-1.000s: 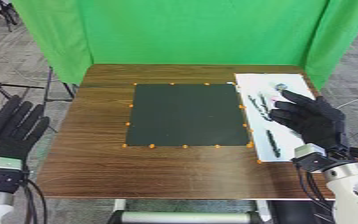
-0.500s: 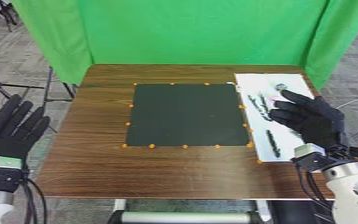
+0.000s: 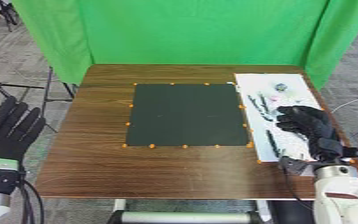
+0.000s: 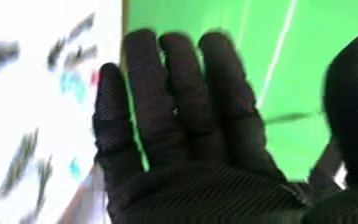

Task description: Arrange flowers

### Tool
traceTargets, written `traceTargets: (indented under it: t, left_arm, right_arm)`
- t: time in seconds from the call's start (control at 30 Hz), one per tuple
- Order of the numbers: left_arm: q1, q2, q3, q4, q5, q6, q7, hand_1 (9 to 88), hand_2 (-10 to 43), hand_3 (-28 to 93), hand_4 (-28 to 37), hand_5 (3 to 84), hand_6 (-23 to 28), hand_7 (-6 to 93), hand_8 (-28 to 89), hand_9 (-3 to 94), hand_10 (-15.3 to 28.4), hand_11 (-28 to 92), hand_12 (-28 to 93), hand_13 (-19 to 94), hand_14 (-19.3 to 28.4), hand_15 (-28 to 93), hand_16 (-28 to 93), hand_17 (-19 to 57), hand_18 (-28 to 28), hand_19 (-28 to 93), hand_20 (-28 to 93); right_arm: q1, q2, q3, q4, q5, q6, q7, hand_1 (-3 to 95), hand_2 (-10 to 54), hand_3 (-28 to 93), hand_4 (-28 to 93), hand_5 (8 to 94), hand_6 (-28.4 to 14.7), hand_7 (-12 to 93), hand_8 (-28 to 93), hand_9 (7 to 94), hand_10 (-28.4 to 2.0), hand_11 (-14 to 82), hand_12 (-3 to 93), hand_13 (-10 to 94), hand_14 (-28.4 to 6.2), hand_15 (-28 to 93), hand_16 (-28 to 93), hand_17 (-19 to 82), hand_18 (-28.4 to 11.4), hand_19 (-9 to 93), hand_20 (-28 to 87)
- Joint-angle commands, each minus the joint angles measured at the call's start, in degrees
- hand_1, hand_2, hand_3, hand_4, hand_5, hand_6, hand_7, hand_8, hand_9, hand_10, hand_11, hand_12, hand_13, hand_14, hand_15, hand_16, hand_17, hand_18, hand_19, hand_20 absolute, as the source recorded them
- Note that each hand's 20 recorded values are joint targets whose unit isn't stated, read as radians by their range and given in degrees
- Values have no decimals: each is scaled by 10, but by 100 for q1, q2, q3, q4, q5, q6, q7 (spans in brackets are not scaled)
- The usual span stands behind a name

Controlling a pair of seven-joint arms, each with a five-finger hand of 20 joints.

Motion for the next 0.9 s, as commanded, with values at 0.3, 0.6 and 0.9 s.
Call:
traceTargets:
  t: [0.3, 0.6, 0.9]
  left_arm:
    - [194, -5, -8, -122, -144, 129, 191, 250, 130, 631, -283, 353, 74, 124, -90, 362, 146, 234, 134, 297, 156, 432, -62, -47, 128, 280, 100]
    - [208, 2, -14, -143, -57, 190, 154, 243, 131, 637, -283, 335, 69, 115, -90, 324, 137, 182, 108, 183, 106, 237, -86, -43, 108, 243, 85]
    - [244, 11, -22, -151, -53, 195, 136, 246, 127, 644, -283, 336, 71, 118, -91, 322, 136, 189, 113, 181, 107, 240, -80, -45, 107, 242, 87]
  right_arm:
    - [389, 721, -483, -236, -5535, -2015, 2923, 160, -92, 713, -274, 550, -45, 682, -180, 607, -166, 533, 371, 543, -168, 650, 271, 254, -234, 802, 449]
    - [893, 986, -951, -149, -6238, -2914, 3585, 160, -87, 698, -257, 548, -53, 705, -172, 607, -176, 557, 409, 543, -190, 686, 300, 266, -246, 829, 463]
    - [1609, 1864, -1286, 273, -5578, -4307, 3431, 158, -80, 676, -255, 549, -63, 683, -166, 607, -186, 551, 419, 544, -196, 687, 303, 269, -256, 837, 461]
